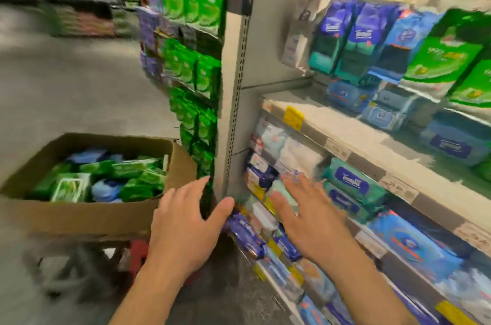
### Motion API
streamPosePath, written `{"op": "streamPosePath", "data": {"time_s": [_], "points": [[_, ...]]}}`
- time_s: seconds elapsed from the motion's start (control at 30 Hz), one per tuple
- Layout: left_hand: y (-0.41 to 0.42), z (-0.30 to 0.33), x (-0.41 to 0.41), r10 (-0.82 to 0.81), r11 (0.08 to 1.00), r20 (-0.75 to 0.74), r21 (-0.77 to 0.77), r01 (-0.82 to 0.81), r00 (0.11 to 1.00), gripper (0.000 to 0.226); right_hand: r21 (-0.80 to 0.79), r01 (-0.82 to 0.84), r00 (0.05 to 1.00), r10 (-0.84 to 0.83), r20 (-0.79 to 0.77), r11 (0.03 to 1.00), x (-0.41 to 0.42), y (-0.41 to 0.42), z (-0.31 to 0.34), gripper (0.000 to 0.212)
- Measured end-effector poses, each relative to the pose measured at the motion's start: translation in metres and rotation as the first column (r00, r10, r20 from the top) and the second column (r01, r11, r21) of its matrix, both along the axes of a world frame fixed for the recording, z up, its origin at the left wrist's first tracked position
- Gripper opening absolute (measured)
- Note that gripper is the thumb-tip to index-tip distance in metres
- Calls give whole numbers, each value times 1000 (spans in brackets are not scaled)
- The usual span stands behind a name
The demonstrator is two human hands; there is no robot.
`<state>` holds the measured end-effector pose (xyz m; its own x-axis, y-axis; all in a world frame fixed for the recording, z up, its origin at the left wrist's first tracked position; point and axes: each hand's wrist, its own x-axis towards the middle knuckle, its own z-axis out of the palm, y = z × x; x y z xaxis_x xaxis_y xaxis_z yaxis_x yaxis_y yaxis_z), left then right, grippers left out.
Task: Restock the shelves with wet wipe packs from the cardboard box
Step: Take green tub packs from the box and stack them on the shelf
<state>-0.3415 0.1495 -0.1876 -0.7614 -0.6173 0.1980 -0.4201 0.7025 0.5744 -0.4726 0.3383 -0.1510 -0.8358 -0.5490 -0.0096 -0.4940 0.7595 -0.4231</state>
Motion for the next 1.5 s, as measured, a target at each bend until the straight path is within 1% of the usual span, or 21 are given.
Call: {"op": "streamPosePath", "data": {"time_s": [0.07, 0.17, 0.2, 0.3, 0.37, 0.5, 0.6, 0.73, 0.8, 0.87, 0.93, 1.0, 1.13, 1.2, 1.33, 1.4, 1.5], "points": [[-25, -5, 15, 67, 997, 22, 35, -68, 997, 95, 14, -48, 999, 48, -16, 999, -2, -39, -7, 96], [-63, -14, 32, 155, 985, 56, 70, -159, 986, 85, 23, -130, 991, 130, -20, 991, -4, -97, -19, 105], [-76, -18, 36, 185, 978, 69, 85, -191, 980, 85, 30, -155, 988, 156, -1, 987, -4, -117, -23, 104], [-121, -33, 43, 276, 951, 128, 108, -291, 952, 96, 29, -234, 969, 230, 93, 972, -5, -175, -33, 77], [-153, -43, 44, 323, 935, 160, 100, -341, 933, 103, 55, -293, 951, 285, 119, 954, -12, -214, -43, 67], [-215, -44, 39, 397, 894, 202, 137, -427, 896, 101, 86, -396, 908, 376, 182, 914, -30, -290, -55, 66], [-254, -40, 33, 440, 861, 208, 179, -477, 873, 109, 56, -448, 880, 429, 205, 892, -45, -341, -62, 66], [-295, -43, 31, 489, 814, 241, 219, -537, 839, 101, 78, -484, 862, 460, 213, 871, -61, -395, -76, 67], [-312, -49, 34, 503, 790, 261, 249, -561, 824, 101, 121, -510, 845, 471, 253, 851, -66, -416, -82, 68], [-329, -56, 36, 510, 757, 275, 306, -577, 815, 95, 148, -526, 831, 470, 297, 838, -71, -434, -88, 68], [-348, -64, 36, 510, 733, 285, 348, -584, 811, 84, 155, -528, 827, 466, 314, 835, -76, -451, -97, 69], [-370, -73, 34, 496, 729, 290, 373, -574, 819, 79, 153, -520, 837, 465, 289, 840, -80, -467, -109, 70], [-422, -92, 21, 419, 745, 278, 439, -502, 864, 85, 142, -467, 872, 428, 238, 873, -85, -493, -126, 72], [-450, -100, 13, 368, 762, 272, 460, -456, 889, 79, 122, -405, 896, 367, 251, 906, -86, -504, -132, 71], [-498, -115, 1, 281, 782, 240, 503, -367, 929, 63, 138, -195, 950, 152, 273, 971, -82, -523, -147, 65], [-517, -124, -3, 247, 789, 233, 515, -335, 941, 60, 183, -167, 954, 111, 278, 969, -80, -529, -162, 64], [-534, -136, -4, 202, 780, 261, 540, -316, 944, 58, 241, -195, 941, 113, 318, 951, -79, -535, -192, 67]]}}
